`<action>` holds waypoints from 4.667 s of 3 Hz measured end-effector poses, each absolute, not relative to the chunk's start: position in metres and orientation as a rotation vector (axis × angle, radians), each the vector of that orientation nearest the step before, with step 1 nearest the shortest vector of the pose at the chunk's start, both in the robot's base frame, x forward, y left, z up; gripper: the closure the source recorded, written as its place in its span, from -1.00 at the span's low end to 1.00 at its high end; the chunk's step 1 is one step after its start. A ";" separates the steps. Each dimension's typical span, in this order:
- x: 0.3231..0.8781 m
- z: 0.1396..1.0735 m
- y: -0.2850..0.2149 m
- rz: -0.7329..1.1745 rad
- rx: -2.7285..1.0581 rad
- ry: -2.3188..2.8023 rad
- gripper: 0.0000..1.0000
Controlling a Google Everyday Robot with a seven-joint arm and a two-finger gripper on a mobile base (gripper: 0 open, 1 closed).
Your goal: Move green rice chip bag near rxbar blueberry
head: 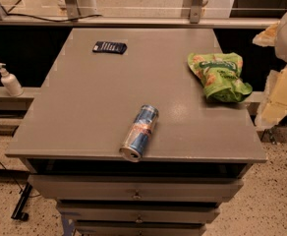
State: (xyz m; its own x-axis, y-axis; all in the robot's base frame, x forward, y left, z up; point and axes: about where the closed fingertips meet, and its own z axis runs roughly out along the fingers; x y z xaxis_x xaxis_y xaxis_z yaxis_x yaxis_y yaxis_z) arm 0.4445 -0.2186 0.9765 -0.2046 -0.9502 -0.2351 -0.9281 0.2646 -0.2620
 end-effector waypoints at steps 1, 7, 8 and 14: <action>0.477 0.966 -0.232 -0.040 -1.668 2.117 -1.00; 0.621 0.848 -0.277 0.124 -1.509 2.105 0.27; 0.629 0.871 -0.272 0.137 -1.486 2.084 0.73; 0.685 0.926 -0.168 0.141 -1.535 1.842 1.00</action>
Offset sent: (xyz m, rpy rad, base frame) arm 0.1742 -0.0558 -0.0679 0.3217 -0.1807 0.0302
